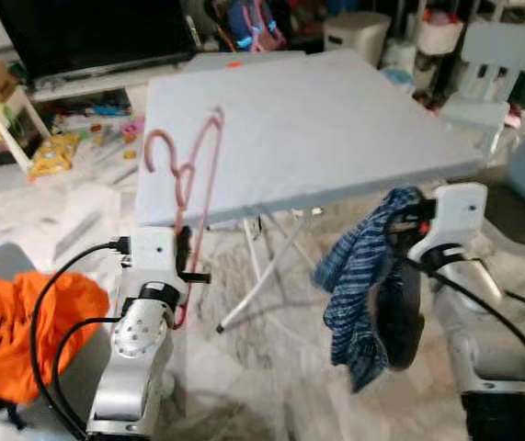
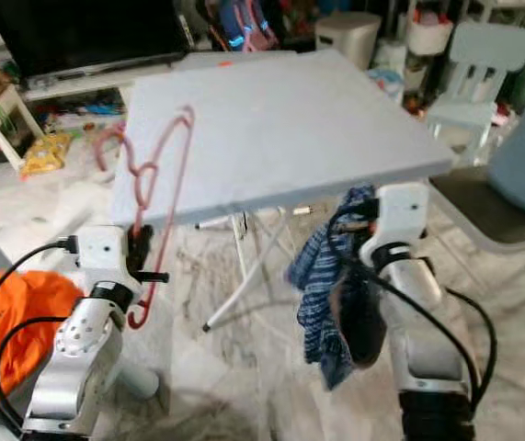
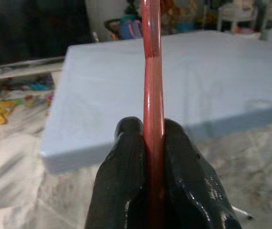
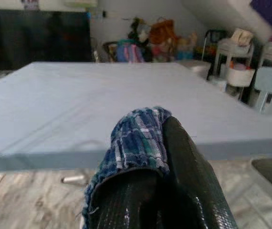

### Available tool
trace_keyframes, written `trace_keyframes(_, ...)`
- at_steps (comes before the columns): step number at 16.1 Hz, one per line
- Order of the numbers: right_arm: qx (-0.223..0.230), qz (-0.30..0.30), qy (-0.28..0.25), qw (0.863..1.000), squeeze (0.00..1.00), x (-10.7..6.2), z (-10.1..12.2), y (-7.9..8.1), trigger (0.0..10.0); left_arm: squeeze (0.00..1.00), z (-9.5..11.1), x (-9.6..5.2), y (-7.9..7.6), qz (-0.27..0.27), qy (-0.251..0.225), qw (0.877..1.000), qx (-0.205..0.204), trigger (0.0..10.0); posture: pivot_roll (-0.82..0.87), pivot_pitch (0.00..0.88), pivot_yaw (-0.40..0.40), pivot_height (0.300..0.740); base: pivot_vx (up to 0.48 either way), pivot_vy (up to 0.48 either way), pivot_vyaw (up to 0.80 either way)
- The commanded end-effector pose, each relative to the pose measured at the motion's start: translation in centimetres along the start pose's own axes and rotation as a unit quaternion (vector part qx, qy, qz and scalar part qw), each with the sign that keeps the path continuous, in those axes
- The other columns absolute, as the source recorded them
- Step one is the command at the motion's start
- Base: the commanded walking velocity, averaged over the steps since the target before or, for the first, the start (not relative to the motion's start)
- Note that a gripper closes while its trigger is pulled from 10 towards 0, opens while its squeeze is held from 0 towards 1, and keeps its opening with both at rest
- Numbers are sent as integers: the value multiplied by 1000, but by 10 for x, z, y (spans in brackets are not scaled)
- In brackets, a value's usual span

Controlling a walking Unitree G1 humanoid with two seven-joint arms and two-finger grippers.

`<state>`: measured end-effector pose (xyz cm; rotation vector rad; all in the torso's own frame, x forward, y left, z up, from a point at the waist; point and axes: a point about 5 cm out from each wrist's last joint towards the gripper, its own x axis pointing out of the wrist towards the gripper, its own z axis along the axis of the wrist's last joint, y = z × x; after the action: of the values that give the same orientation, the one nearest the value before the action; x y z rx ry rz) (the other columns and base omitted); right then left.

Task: Hang hanger

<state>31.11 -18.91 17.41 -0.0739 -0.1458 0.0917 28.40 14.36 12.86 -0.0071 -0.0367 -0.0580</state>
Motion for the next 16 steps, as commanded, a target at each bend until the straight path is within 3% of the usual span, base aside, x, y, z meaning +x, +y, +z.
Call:
trace_keyframes(1, 6, 21, -17, 1000, 0, 4, 7, 11, 10000, 0, 4, 1, 12, 18, -7, 1000, 12, 10000, -146, 58, 48, 740, 461, 0, 0)
trace_keyframes(8, -2, 32, -30, 999, 0, 11, 13, 13, 10000, 0, 6, 5, 13, 22, -12, 1000, 10, 10000, -146, 51, 43, 740, 462, 0, 0)
trace_keyframes(11, -20, 66, -47, 996, 0, 15, 22, 22, 10000, 0, 6, 6, 13, 24, -14, 1000, 9, 10000, -148, 55, 45, 740, 461, 0, 0)
trace_keyframes(16, -19, 69, -65, 995, 0, 21, 31, 27, 10000, 0, 5, 5, 10, 24, -11, 1000, 6, 10000, -144, 64, 43, 740, 455, 0, 0)
